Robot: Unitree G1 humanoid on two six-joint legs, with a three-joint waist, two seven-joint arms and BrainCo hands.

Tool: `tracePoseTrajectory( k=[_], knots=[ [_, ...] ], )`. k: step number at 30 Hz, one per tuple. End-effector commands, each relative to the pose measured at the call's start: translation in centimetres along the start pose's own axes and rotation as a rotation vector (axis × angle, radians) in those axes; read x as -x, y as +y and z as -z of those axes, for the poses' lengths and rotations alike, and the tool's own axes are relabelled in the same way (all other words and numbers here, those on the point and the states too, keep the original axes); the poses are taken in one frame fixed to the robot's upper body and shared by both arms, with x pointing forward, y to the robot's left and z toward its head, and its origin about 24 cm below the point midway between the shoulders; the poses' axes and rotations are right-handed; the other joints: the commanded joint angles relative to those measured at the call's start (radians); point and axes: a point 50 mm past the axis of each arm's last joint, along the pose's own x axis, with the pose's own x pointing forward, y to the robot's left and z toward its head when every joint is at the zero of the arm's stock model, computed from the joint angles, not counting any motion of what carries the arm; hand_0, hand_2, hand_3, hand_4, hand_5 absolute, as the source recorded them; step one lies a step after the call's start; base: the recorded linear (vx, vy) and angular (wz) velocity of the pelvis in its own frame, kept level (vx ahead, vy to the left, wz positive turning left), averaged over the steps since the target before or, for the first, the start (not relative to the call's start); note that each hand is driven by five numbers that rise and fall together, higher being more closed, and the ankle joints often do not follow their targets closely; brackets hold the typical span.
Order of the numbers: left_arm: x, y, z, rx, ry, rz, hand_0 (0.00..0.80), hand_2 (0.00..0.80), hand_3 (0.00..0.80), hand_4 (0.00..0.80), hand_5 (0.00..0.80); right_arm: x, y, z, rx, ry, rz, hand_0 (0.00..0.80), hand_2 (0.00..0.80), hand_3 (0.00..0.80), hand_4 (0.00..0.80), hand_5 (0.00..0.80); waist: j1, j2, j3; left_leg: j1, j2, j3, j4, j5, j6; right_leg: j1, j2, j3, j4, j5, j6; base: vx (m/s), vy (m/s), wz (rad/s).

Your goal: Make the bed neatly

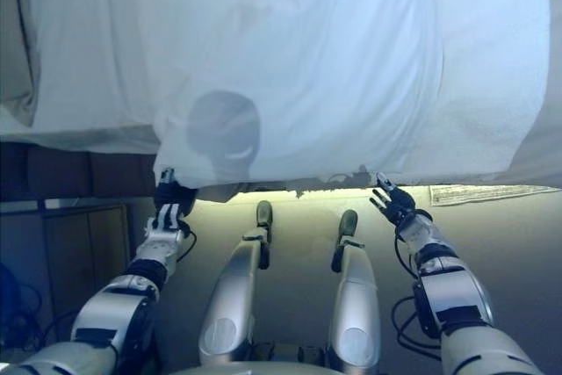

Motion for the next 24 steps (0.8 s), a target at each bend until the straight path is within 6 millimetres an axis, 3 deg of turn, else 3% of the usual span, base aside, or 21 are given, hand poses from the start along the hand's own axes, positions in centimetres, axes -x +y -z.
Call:
tracePoseTrajectory(
  k=[1, 2, 3, 6, 7, 8, 9, 11, 12, 13, 14, 19, 24],
  knots=[
    [-1.5, -2.1, -3.6, -0.018, -0.109, 0.057, 0.8, 0.8, 0.8, 0.8, 0.8, 0.8, -1.4, -3.1, -0.052, -0.11, 0.002, 0.0, 0.0, 0.0, 0.0, 0.0, -0.019, 0.024, 0.006, 0.041, -0.003, 0.133, -0.021, -0.028, 0.008, -0.043, -0.02, -0.032, 0.199, -0.109, 0.037, -0.262, 0.192, 0.21],
    [-1.8, -2.4, -4.2, -0.003, -0.124, 0.056, 0.8, 0.8, 0.8, 0.8, 0.8, 1.0, -1.9, -3.3, -0.065, -0.099, 0.006, 0.0, 0.0, 0.0, 0.0, 0.0, -0.034, 0.01, 0.006, 0.037, 0.057, 0.105, 0.03, -0.036, -0.018, -0.05, -0.036, -0.011, 0.223, -0.123, 0.029, -0.171, 0.202, 0.39],
    [-1.9, -2.6, -4.5, 0.002, -0.129, 0.058, 0.8, 0.8, 0.8, 0.8, 0.8, 1.1, -2.2, -3.4, -0.078, -0.092, 0.012, 0.0, 0.0, 0.0, 0.0, 0.0, -0.043, 0.004, 0.006, 0.043, 0.093, 0.094, 0.039, -0.035, -0.029, -0.056, -0.043, -0.002, 0.24, -0.131, 0.025, -0.196, 0.306, 0.41],
    [-2.0, -2.6, -5.1, 0.01, -0.138, 0.052, 0.8, 0.8, 0.8, 0.8, 0.8, 1.6, -3.3, -3.6, -0.109, -0.094, 0.045, 0.0, 0.0, 0.0, 0.0, 0.0, -0.07, -0.022, 0.006, 0.116, 0.239, 0.074, -0.024, 0.012, -0.068, -0.075, -0.083, 0.045, 0.308, -0.154, 0.024, -0.093, 0.386, 0.14],
    [-1.9, -2.5, -5.1, 0.011, -0.141, 0.049, 0.8, 0.8, 0.8, 0.8, 0.8, 1.6, -3.5, -3.6, -0.112, -0.098, 0.05, 0.0, 0.0, 0.0, 0.0, 0.0, -0.071, -0.027, 0.006, 0.128, 0.248, 0.076, -0.04, 0.021, -0.073, -0.078, -0.087, 0.052, 0.316, -0.158, 0.025, -0.089, 0.525, -0.05],
    [-1.4, -1.8, -5.2, 0.03, -0.163, 0.037, 0.8, 0.8, 0.8, 0.8, 0.8, 1.8, -3.8, -4.0, -0.118, -0.11, 0.072, 0.0, 0.0, 0.0, 0.0, 0.0, -0.07, -0.031, 0.006, 0.151, 0.3, 0.04, -0.082, 0.06, -0.083, -0.093, -0.11, 0.077, 0.348, -0.166, 0.032, -0.092, 0.52, -0.01],
    [-1.0, -1.2, -5.1, 0.034, -0.169, 0.033, 0.8, 0.8, 0.8, 0.8, 0.8, 1.8, -3.8, -4.5, -0.106, -0.116, 0.079, 0.0, 0.0, 0.0, 0.0, 0.0, -0.072, -0.03, 0.003, 0.181, 0.319, 0.037, -0.111, 0.065, -0.087, -0.109, -0.131, 0.089, 0.369, -0.169, 0.036, -0.119, 0.649, -0.14],
    [-0.7, -0.6, -5.8, 0.038, -0.178, 0.018, 0.8, 0.8, 0.8, 0.8, 0.8, 2.1, -4.0, -5.5, -0.07, -0.132, 0.078, 0.0, 0.0, 0.0, 0.0, 0.0, -0.092, -0.016, -0.014, 0.247, 0.341, 0.112, -0.132, 0.032, -0.11, -0.125, -0.2, 0.094, 0.396, -0.175, 0.06, -0.029, 0.495, -0.26],
    [-0.7, -0.7, -6.4, 0.038, -0.183, 0.009, 0.8, 0.8, 0.8, 0.8, 0.8, 2.4, -4.2, -6.1, -0.059, -0.143, 0.08, 0.0, 0.0, 0.0, 0.0, 0.0, -0.1, -0.009, -0.013, 0.245, 0.35, 0.144, -0.105, 0.044, -0.121, -0.127, -0.225, 0.1, 0.4, -0.166, 0.063, -0.1, 0.374, 0.08],
    [-0.8, -0.9, -6.8, 0.038, -0.182, 0.006, 0.8, 0.8, 0.8, 0.8, 0.8, 2.6, -4.4, -6.7, -0.054, -0.145, 0.092, 0.0, 0.0, 0.0, 0.0, 0.0, -0.098, -0.008, 0.003, 0.208, 0.344, 0.136, -0.048, 0.06, -0.124, -0.125, -0.239, 0.112, 0.398, -0.154, 0.061, -0.172, 0.282, 0.33],
    [-0.9, -1.0, -6.9, 0.032, -0.172, -0.001, 0.8, 0.8, 0.8, 0.8, 0.8, 2.7, -4.6, -7.0, -0.056, -0.149, 0.107, 0.0, 0.0, 0.0, 0.0, 0.0, -0.096, -0.002, 0.006, 0.163, 0.329, 0.11, 0.002, 0.047, -0.124, -0.122, -0.254, 0.122, 0.389, -0.147, 0.068, -0.159, 0.24, 0.31],
    [-1.4, -1.8, -9.4, 0.007, -0.18, -0.033, 0.8, 0.8, 0.8, 0.8, 0.8, 3.1, -4.5, -9.1, -0.054, -0.19, 0.084, 0.0, 0.0, 0.0, 0.0, 0.0, -0.089, 0.032, 0.006, 0.073, 0.285, 0.087, 0.092, -0.031, -0.129, -0.149, -0.302, 0.155, 0.337, -0.089, 0.125, -0.105, 0.193, 0.1],
    [-1.7, -2.6, -11.5, -0.02, -0.209, -0.075, 0.8, 0.8, 0.8, 0.8, 0.8, 2.8, -3.5, -9.9, -0.055, -0.22, 0.033, 0.0, 0.0, 0.0, 0.0, 0.0, -0.078, 0.034, 0.006, -0.008, 0.264, 0.053, 0.175, -0.066, -0.137, -0.162, -0.308, 0.163, 0.304, -0.063, 0.146, -0.087, 0.078, 0.08]
  ],
)
